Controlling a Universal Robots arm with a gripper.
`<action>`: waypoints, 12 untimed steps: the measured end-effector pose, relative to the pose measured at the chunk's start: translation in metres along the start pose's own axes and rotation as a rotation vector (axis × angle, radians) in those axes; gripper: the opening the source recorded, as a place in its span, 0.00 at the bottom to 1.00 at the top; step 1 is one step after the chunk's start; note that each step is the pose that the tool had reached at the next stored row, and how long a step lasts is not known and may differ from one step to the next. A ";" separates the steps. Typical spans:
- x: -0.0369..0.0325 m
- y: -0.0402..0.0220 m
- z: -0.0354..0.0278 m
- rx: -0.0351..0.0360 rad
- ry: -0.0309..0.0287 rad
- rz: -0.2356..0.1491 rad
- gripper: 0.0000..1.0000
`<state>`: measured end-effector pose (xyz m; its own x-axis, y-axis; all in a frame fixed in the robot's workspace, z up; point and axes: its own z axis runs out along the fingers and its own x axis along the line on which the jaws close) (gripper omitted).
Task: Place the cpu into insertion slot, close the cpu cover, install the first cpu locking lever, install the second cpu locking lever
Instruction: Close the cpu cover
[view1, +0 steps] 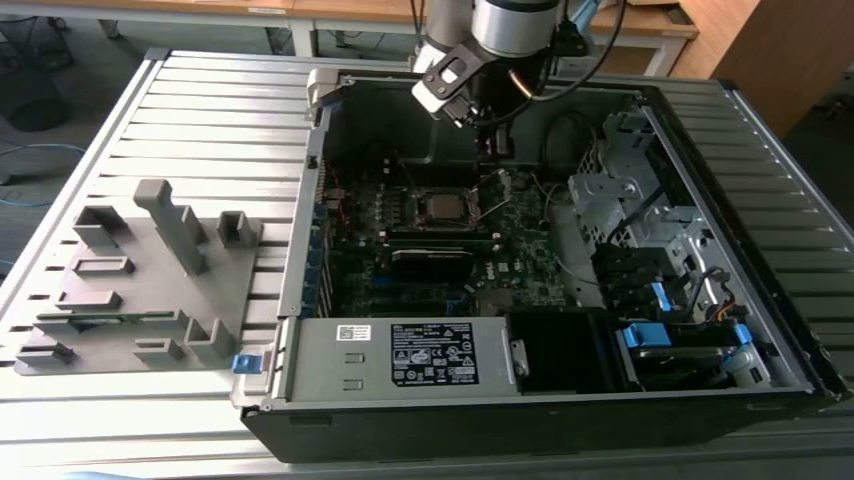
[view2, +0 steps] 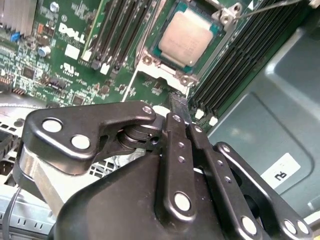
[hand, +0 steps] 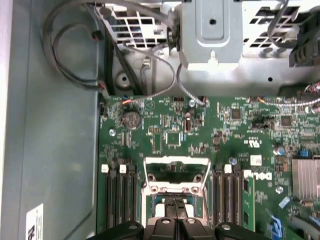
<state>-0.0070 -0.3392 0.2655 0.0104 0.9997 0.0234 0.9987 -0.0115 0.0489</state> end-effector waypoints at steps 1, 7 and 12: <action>0.0000 0.0020 0.0001 0.0000 0.0001 0.000 0.10; 0.0002 0.0137 0.0008 0.0001 -0.0002 0.000 0.10; 0.0003 0.0233 0.0014 0.0000 0.0000 0.000 0.10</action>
<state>0.0163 -0.3392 0.2652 0.0103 0.9997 0.0233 0.9987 -0.0115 0.0490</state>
